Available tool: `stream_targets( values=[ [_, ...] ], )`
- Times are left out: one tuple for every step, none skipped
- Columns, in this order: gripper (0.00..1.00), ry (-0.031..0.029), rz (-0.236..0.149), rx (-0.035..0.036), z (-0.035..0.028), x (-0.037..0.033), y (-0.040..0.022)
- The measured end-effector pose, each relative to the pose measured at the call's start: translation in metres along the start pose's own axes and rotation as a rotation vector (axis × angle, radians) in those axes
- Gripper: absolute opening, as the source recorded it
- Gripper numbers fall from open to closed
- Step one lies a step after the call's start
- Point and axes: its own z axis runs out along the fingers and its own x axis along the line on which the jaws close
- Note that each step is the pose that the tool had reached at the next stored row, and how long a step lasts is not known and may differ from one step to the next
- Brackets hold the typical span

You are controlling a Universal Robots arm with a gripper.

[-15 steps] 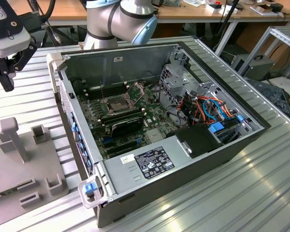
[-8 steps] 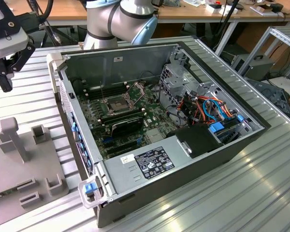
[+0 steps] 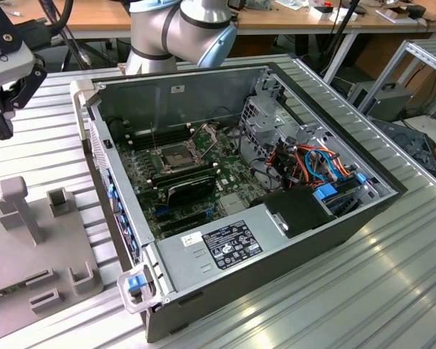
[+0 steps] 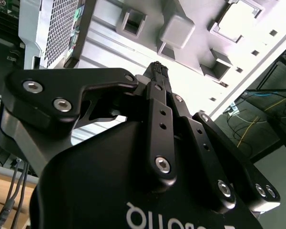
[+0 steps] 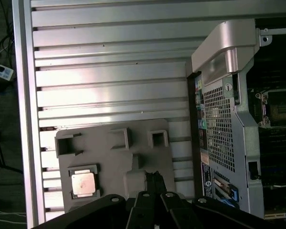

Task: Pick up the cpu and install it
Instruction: 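Reach for the cpu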

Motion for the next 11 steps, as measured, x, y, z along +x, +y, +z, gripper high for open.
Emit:
stream_targets(
  values=[
    [0.11,0.0,0.0,0.0,0.0,0.0007,0.0],
    [0.11,0.0,0.0,0.0,0.0,0.0013,-0.0001],
    [0.11,0.0,0.0,0.0001,0.0001,0.0021,-0.0002],
    [0.11,0.0,0.0,0.0,0.0001,0.0027,-0.0002],
    [0.11,0.0,0.0,0.0,0.0001,0.0033,-0.0002],
    [0.11,0.0,0.0,0.0,0.0001,0.0038,-0.0003],
    [0.11,0.0,0.0,0.0,0.0002,0.0051,-0.0004],
    [0.11,0.0,0.0,0.0,0.0002,0.0061,-0.0005],
    [0.11,-0.0001,0.0,0.0,0.0003,0.0073,-0.0006],
    [0.11,0.0,0.0,0.0,0.0003,0.0078,-0.0006],
    [0.11,0.0,0.0,0.0,0.0003,0.0084,-0.0006]
  ],
)
